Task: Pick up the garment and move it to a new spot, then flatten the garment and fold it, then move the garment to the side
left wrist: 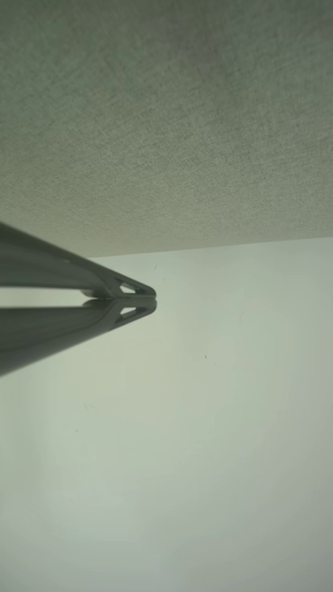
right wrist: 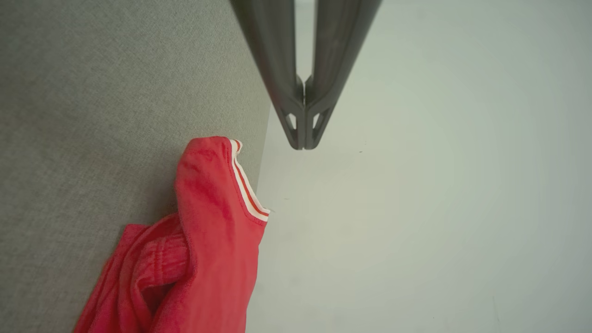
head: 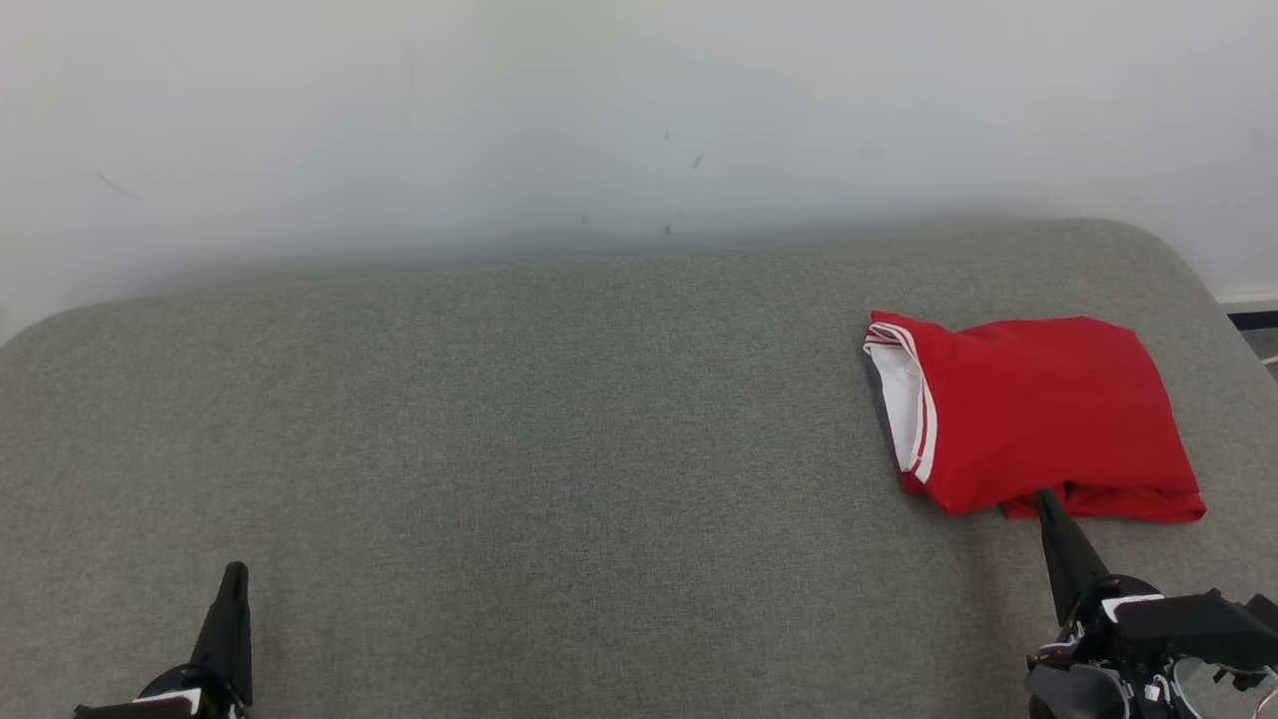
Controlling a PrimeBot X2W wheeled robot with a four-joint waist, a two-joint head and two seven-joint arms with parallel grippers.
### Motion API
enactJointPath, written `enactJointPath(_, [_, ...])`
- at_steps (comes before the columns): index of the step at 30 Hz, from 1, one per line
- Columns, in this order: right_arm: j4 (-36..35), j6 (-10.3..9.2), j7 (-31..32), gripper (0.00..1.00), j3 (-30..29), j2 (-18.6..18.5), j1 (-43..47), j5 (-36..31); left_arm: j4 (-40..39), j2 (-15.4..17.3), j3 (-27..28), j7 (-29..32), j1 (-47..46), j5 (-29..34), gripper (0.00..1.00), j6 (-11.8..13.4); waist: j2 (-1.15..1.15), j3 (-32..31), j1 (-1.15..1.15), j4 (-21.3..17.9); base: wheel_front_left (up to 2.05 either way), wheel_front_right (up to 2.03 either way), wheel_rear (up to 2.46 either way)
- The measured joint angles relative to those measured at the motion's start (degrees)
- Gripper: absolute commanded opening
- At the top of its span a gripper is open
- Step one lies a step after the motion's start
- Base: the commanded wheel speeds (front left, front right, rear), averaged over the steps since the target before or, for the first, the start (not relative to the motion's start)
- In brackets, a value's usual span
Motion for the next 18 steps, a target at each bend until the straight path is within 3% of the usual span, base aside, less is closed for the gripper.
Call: enactJointPath(18, [0.0, 0.0, 0.0, 0.0, 0.0, 0.0, 0.0, 0.0, -0.01, 0.0, 0.0, 0.0, 0.0, 0.0, 0.0, 0.0, 0.0, 0.01, 0.0, 0.0, 0.0, 0.0, 0.0])
